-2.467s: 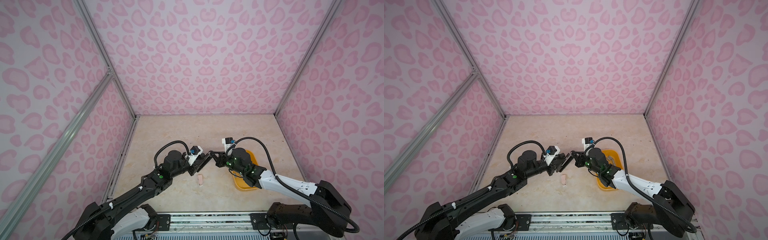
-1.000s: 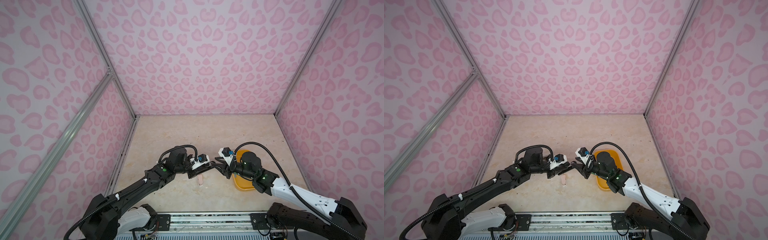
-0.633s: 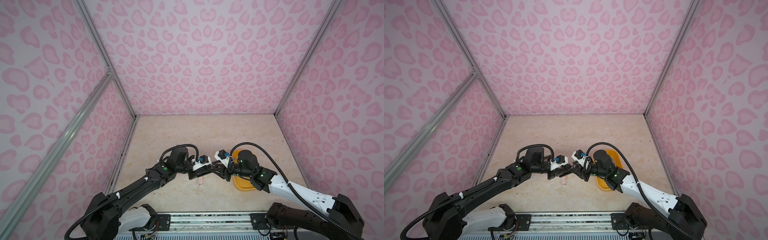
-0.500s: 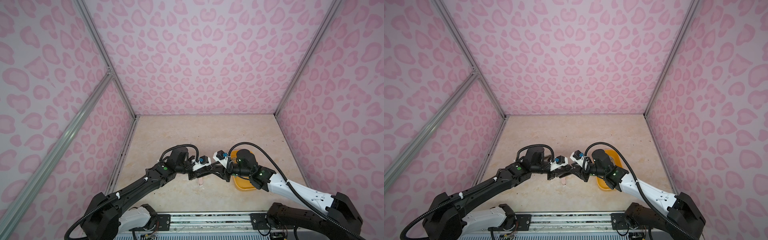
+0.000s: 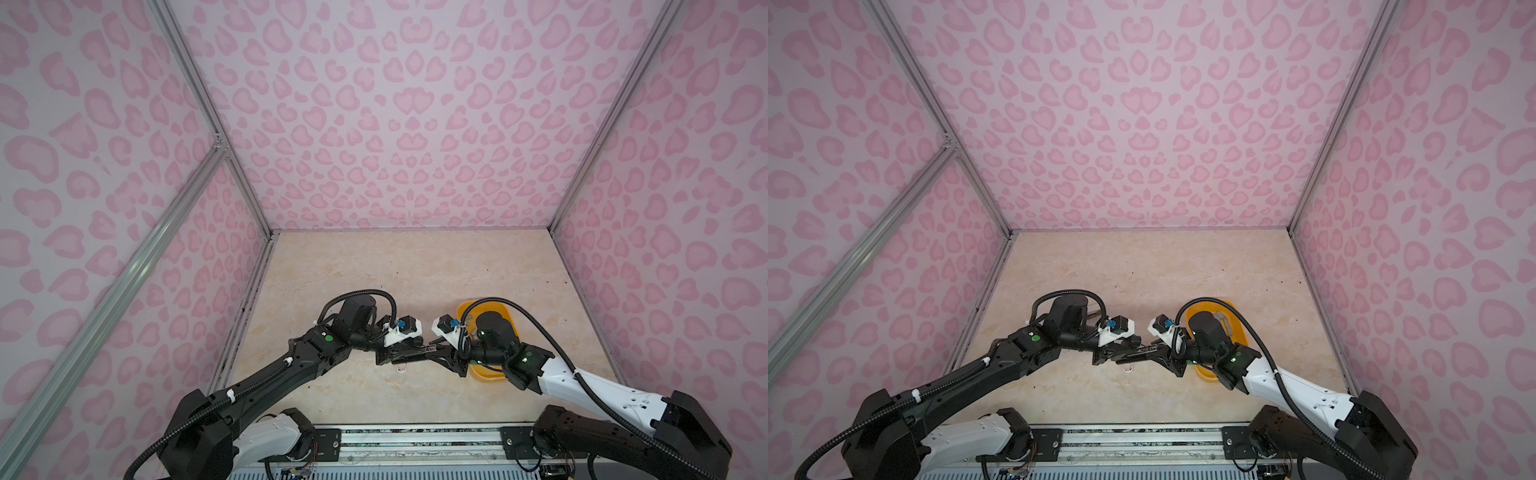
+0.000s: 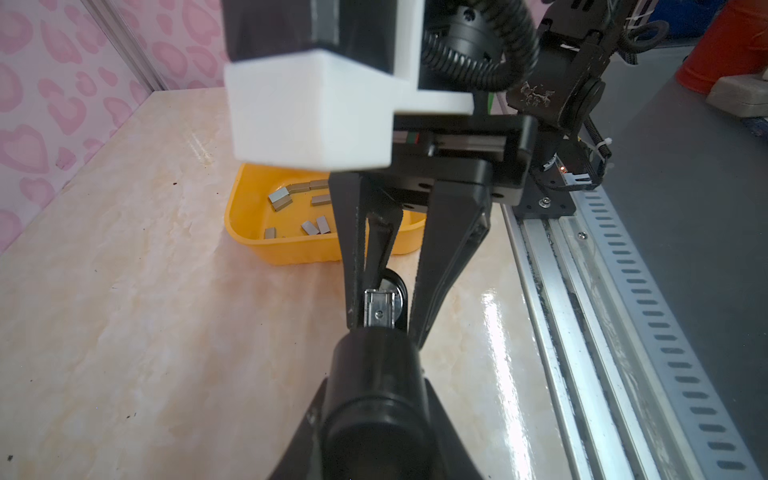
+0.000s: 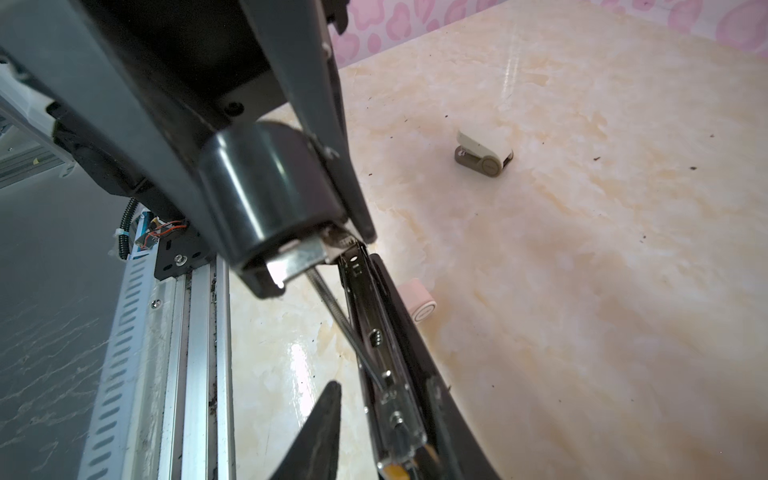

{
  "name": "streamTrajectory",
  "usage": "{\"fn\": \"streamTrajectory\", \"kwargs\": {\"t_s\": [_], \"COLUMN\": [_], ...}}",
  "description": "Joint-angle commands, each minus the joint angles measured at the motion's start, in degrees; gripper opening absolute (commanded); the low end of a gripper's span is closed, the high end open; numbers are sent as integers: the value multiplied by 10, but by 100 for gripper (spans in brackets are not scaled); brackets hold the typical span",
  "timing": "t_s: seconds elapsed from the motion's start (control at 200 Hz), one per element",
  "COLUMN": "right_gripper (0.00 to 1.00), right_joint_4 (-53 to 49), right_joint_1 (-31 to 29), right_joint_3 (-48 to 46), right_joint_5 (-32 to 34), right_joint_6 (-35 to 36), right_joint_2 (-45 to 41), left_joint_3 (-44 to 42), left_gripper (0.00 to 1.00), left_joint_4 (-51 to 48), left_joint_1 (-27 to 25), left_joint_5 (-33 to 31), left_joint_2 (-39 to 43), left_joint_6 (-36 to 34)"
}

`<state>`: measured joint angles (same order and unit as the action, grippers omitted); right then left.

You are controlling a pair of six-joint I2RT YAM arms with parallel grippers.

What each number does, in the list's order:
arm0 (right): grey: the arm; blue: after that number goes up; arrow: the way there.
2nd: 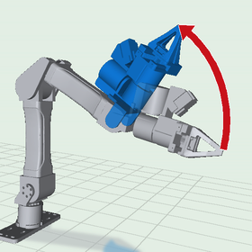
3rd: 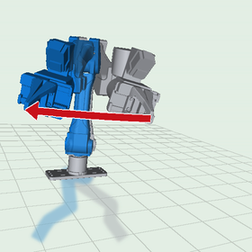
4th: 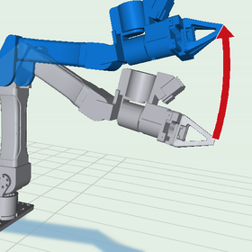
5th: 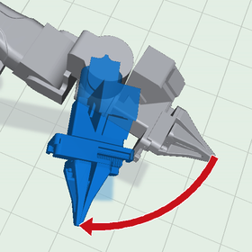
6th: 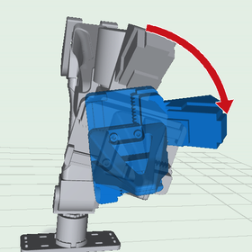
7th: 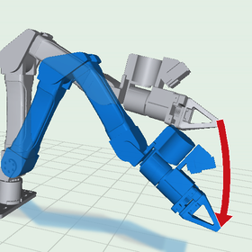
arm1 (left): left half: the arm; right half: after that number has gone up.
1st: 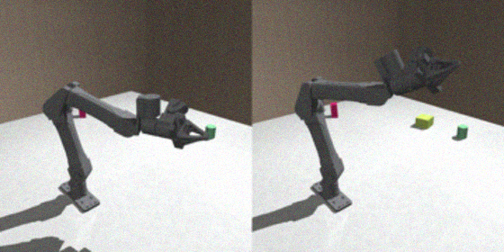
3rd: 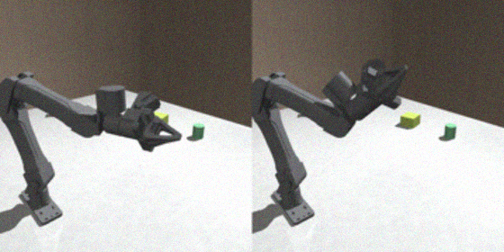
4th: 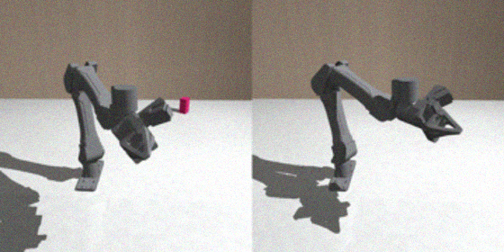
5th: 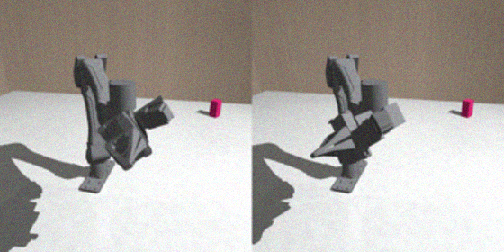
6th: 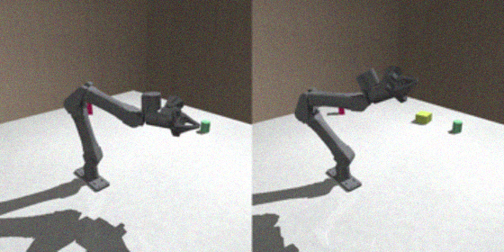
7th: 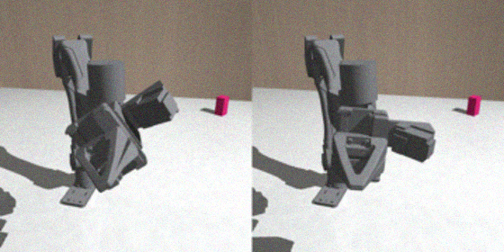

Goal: Load the staples into the stapler
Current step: 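Pull the stapler top arm away from the base with the right gripper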

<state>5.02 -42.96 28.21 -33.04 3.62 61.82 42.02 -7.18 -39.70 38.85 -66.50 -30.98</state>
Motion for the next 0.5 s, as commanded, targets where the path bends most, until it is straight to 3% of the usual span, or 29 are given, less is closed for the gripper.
{"fn": "streamTrajectory", "kwargs": {"t_s": [0.0,0.495], "right_gripper": [35,37], "right_joint_4": [3,-11], "right_joint_1": [-7,-54], "right_joint_3": [-3,6], "right_joint_5": [-9,23], "right_joint_6": [-6,30], "right_joint_2": [7,13], "left_joint_3": [13,3], "left_gripper": [4,4], "left_joint_4": [52,79], "left_joint_1": [1,21], "left_joint_5": [27,83], "left_joint_2": [8,28], "left_joint_6": [7,36]}}
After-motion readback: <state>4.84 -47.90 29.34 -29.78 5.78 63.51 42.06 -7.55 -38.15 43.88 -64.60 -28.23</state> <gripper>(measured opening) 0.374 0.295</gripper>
